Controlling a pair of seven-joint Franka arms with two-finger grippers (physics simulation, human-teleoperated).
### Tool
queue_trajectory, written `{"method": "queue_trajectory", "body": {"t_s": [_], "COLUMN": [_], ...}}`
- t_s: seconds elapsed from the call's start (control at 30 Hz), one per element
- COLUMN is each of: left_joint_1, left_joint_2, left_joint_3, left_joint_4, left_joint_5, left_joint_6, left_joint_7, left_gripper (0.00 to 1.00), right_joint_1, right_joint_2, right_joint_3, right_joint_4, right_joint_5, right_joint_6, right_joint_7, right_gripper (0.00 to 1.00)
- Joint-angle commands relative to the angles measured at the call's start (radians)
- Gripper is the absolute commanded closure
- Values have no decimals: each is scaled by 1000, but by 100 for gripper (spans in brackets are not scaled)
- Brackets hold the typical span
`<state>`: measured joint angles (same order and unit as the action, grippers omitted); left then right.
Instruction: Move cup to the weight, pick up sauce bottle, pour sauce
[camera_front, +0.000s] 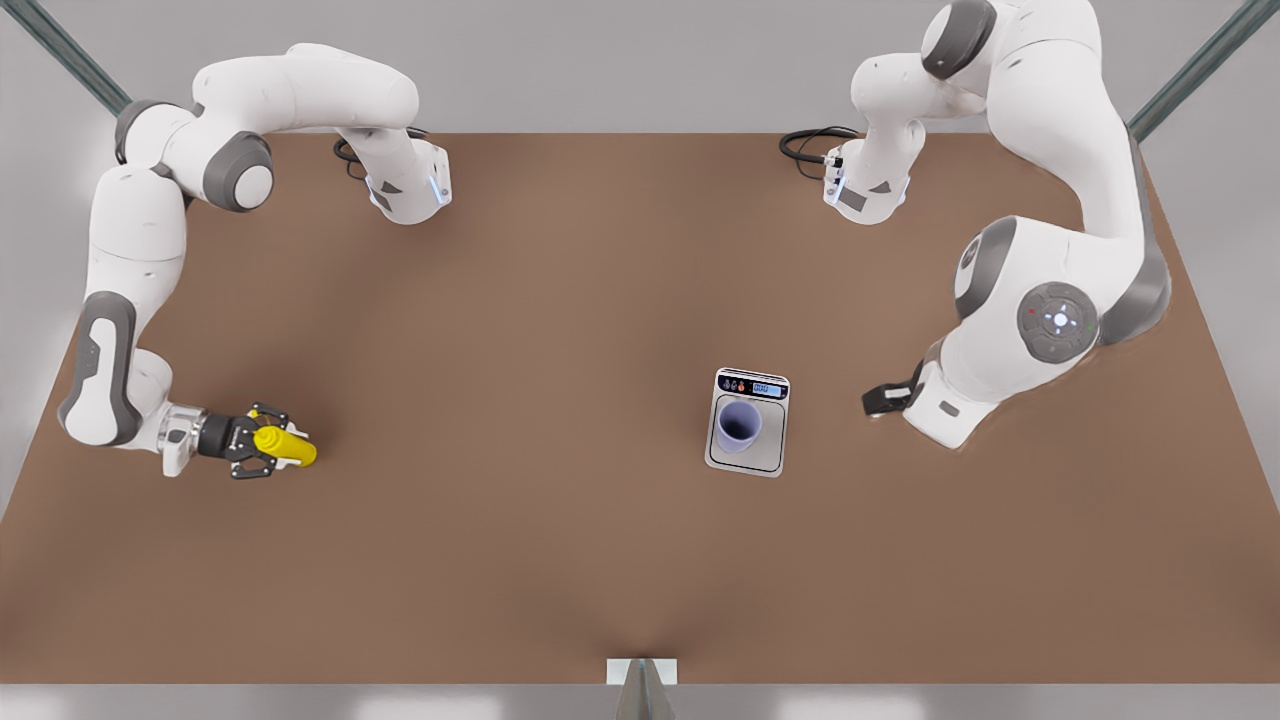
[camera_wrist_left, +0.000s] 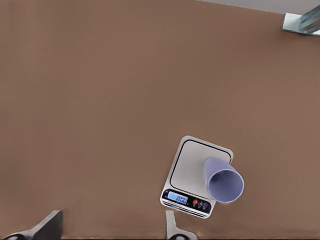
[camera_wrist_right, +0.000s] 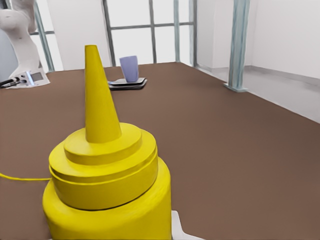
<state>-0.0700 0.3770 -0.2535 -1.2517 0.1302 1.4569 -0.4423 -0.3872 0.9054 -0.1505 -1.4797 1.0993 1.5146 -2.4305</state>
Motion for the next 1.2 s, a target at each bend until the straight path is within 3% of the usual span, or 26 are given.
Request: {"method": "queue_trajectory", "body": {"t_s": [0.0,0.1,0.17,0.23,0.47,0.57,0.97,1.17], "left_joint_1": [-103,-83,-76,-80,-31,-14,41,41], "left_joint_2": [-76,-61,-52,-55,-66,-66,-70,-66], "left_joint_3": [120,122,122,99,92,36,34,33], "left_joint_4": [-83,-60,-69,-69,-63,-68,-68,-69], "left_joint_5": [40,-7,-20,-24,-81,-83,-101,-101], "left_joint_6": [-243,-225,-210,-217,-233,-273,-297,-293], "left_joint_7": [363,330,332,330,341,338,343,343], "left_gripper": [0,0,0,0,0,0,0,0], "right_joint_1": [11,137,260,388,815,906,1163,1223], "right_joint_2": [-5,-80,-106,-169,-180,-168,-17,125], "right_joint_3": [0,-15,-17,-18,-20,-17,-15,-26], "right_joint_4": [12,90,249,288,407,406,406,582], "right_joint_5": [4,-35,-217,-409,-1000,-1021,-1168,-1170], "right_joint_6": [-4,-5,-7,9,72,88,320,314], "right_joint_7": [21,178,396,566,1194,1447,2056,2171], "right_gripper": [47,47,46,46,46,46,46,46]}}
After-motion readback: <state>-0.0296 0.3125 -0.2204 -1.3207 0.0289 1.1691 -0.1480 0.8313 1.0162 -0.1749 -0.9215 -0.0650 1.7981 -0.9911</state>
